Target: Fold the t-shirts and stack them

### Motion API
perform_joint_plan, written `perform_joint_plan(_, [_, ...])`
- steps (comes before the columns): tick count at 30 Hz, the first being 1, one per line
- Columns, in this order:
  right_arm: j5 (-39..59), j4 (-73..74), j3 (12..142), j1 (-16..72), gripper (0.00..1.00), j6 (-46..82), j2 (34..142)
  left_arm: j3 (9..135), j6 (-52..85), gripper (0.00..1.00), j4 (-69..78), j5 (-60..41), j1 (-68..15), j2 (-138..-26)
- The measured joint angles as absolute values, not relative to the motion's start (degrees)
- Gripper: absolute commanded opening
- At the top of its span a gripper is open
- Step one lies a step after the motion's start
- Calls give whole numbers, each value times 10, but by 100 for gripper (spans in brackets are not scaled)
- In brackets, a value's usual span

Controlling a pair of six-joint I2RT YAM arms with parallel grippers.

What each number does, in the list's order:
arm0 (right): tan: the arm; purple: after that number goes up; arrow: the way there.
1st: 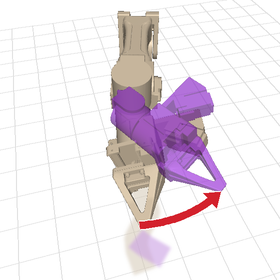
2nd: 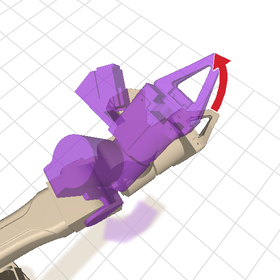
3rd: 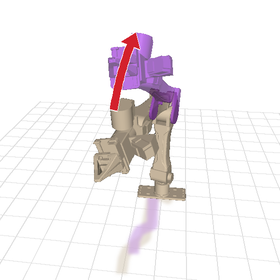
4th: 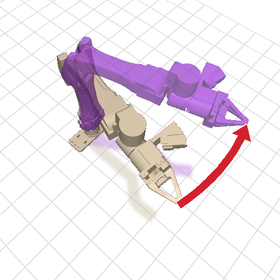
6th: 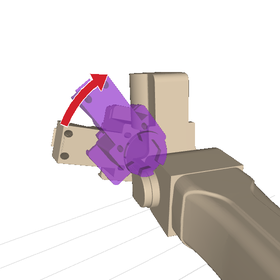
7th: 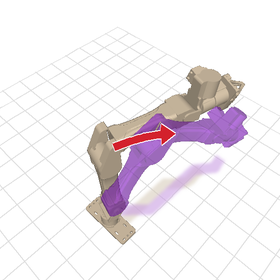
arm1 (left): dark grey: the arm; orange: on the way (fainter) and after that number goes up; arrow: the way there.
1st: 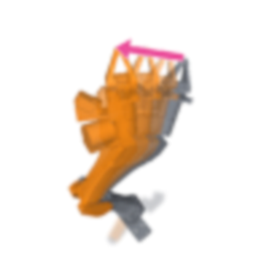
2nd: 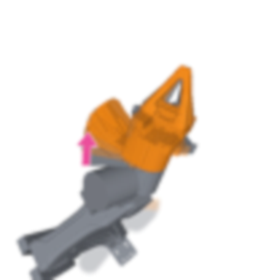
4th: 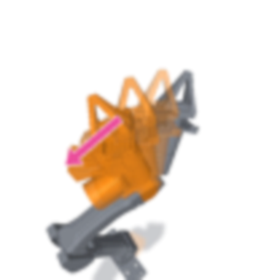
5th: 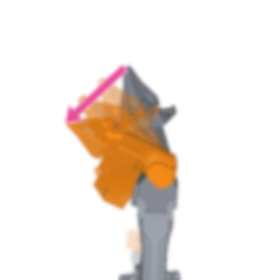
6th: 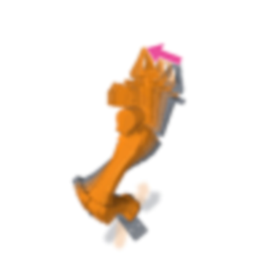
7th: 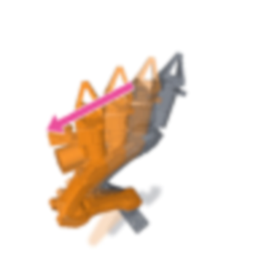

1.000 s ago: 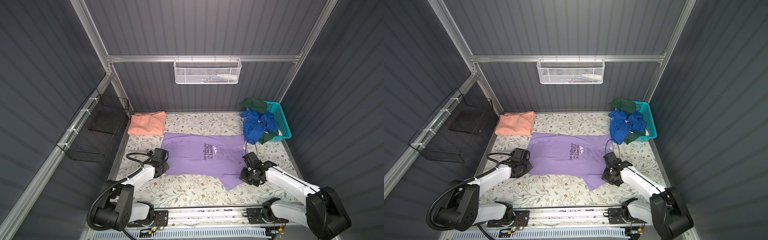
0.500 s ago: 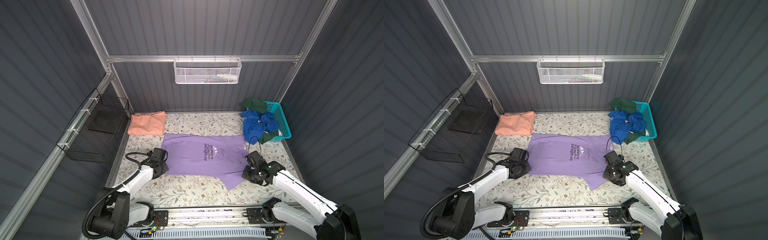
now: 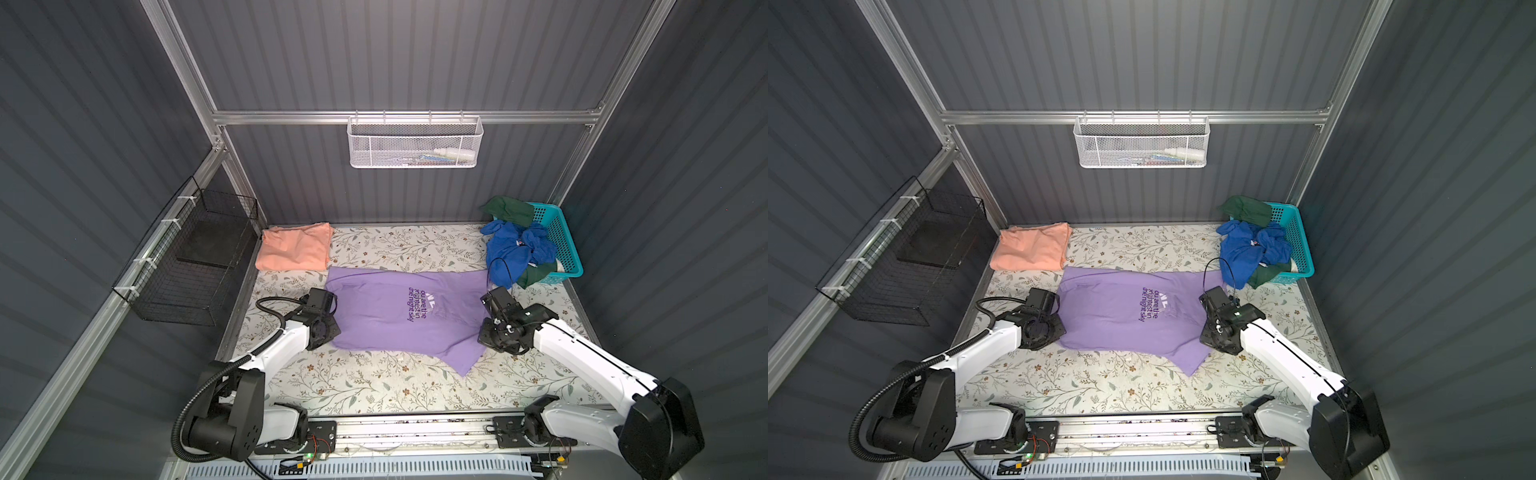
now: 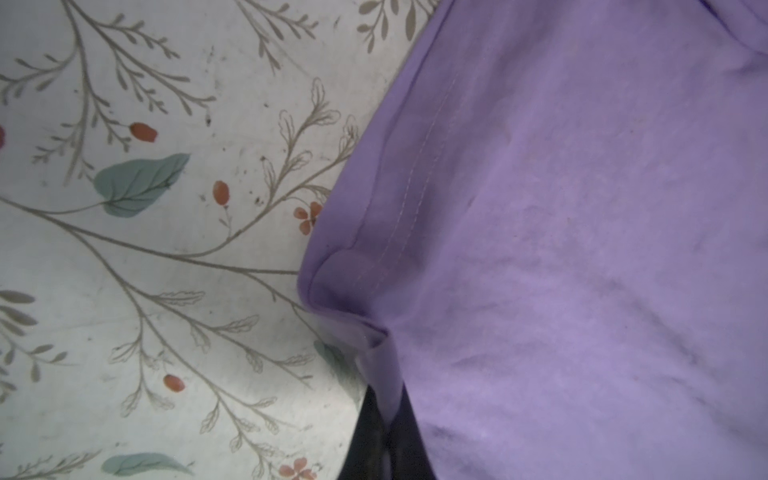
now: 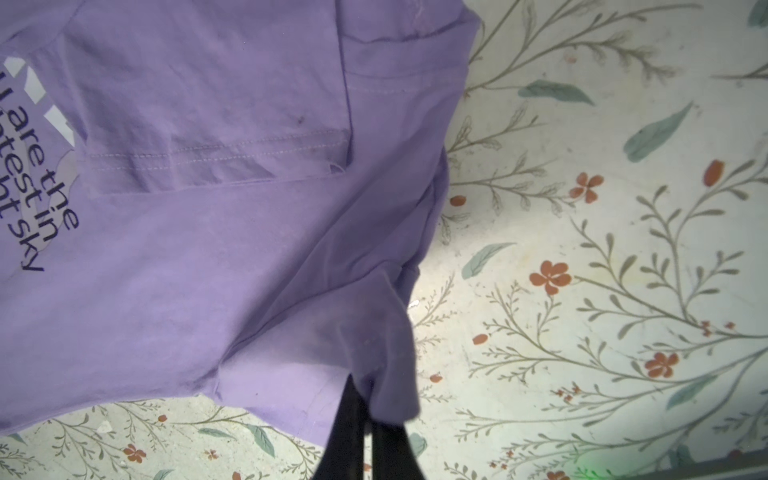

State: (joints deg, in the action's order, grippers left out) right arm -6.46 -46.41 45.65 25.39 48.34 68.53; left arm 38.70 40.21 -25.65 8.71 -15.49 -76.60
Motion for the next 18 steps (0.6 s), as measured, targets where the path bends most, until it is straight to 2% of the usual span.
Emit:
perform_joint_plan(8, [-67, -446, 512, 210, 0, 443, 741, 407, 382, 0, -253, 67, -115, -784])
perform_joint_plan(18, [-72, -442, 599, 200, 0, 408, 806, 448, 368, 0, -260, 61, -109, -788])
